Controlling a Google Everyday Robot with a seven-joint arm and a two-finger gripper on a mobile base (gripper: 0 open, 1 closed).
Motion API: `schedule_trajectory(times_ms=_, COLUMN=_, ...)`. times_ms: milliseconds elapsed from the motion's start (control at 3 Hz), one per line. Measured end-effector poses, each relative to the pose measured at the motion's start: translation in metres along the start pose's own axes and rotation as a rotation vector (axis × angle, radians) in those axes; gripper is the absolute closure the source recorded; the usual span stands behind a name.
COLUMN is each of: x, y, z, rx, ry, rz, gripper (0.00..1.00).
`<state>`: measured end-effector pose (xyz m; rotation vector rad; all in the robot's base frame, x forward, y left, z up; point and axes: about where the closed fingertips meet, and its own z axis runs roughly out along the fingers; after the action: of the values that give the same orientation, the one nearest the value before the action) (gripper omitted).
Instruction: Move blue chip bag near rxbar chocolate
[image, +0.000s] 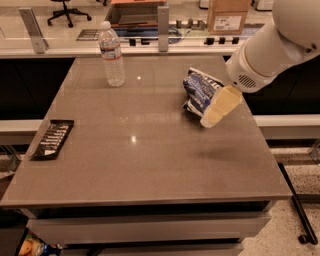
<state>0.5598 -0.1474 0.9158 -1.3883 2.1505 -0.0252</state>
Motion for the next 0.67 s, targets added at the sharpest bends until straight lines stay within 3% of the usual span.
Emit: schedule_trajectory(times_ms=667, x=-0.017, y=-0.025, z=0.041, rx=0.04, ry=-0.066, rz=0.015, gripper=0.0)
